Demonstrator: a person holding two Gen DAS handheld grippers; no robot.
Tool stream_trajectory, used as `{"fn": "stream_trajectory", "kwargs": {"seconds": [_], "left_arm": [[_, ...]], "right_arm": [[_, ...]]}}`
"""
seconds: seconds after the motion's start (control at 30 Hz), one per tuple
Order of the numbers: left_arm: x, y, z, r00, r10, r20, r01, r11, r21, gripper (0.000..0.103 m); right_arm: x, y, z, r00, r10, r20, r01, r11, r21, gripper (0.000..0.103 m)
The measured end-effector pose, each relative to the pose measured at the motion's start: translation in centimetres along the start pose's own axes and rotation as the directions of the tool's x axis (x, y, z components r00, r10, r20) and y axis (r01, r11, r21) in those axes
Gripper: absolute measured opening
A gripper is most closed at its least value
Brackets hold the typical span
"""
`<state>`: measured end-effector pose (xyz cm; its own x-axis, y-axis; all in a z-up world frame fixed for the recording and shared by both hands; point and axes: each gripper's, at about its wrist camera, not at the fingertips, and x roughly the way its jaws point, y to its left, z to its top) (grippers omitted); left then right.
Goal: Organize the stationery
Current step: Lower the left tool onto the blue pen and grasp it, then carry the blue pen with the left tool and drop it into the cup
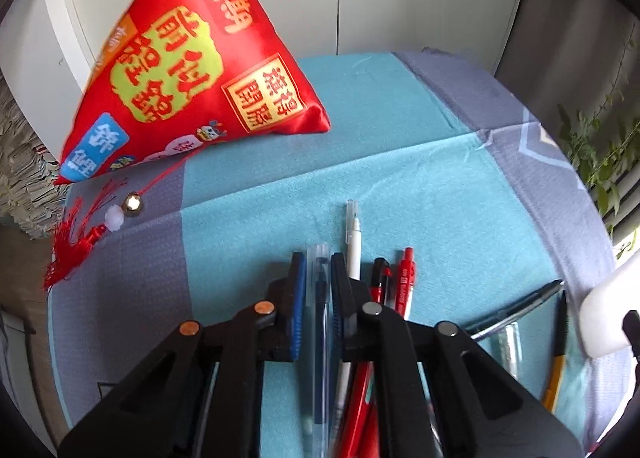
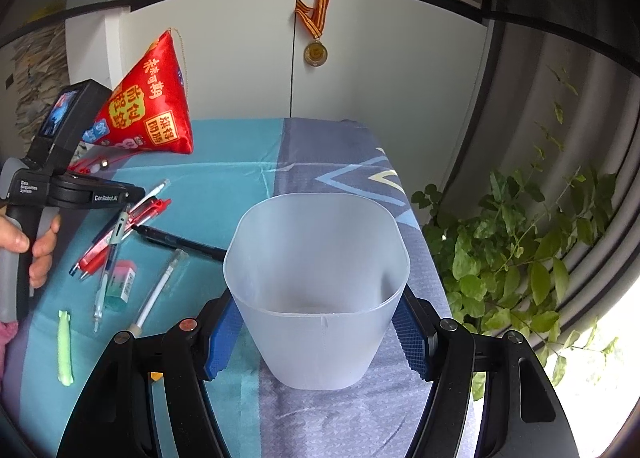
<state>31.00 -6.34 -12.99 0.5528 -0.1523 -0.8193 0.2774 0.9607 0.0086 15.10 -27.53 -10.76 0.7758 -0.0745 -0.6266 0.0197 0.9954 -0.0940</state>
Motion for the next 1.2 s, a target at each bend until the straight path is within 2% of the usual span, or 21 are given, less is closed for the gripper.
{"fn": "stream_trajectory", "kwargs": {"seconds": [0.17,0.4,0.6,0.73,0.87,1.07,1.2], "left_arm": [[-4.7,0.1,0.1,0.995,-0.012,0.103,0.012,1.0,-0.003,0.01],[-11.0,-0.1,-0.6,0.969,-0.015,0.248,0.013,1.0,0.01,0.01],[-14.0,-0.6,-0.6,0.956,-0.05,0.29,0.051,0.999,0.002,0.01],[-16.2,-1.5,-0.1,0.94,-0.091,0.329,0.088,0.996,0.023,0.01],[-18.7,-3.1,0.3,0.915,-0.164,0.369,0.151,0.986,0.065,0.01],[-21.7,-6.4,1.0,0.866,-0.317,0.387,0.281,0.948,0.147,0.01],[-22.2,-9.0,1.0,0.85,-0.367,0.377,0.313,0.929,0.197,0.01]], "right_arm": [[-0.2,0.4,-0.1,1.0,0.024,0.001,-0.024,1.0,-0.007,0.07],[-0.5,1.2,-0.3,0.999,0.042,0.003,-0.042,0.999,-0.018,0.07],[-0.7,1.3,-0.5,0.999,0.046,0.004,-0.046,0.999,-0.012,0.07],[-0.9,1.7,-0.8,0.998,0.062,0.018,-0.062,0.998,-0.019,0.07],[-1.0,2.0,-0.9,0.998,0.056,0.026,-0.055,0.998,-0.028,0.07],[-1.2,2.2,-1.2,0.997,0.062,0.036,-0.061,0.997,-0.041,0.07],[-1.6,2.2,-1.7,0.997,0.067,0.047,-0.065,0.997,-0.05,0.07]]}}
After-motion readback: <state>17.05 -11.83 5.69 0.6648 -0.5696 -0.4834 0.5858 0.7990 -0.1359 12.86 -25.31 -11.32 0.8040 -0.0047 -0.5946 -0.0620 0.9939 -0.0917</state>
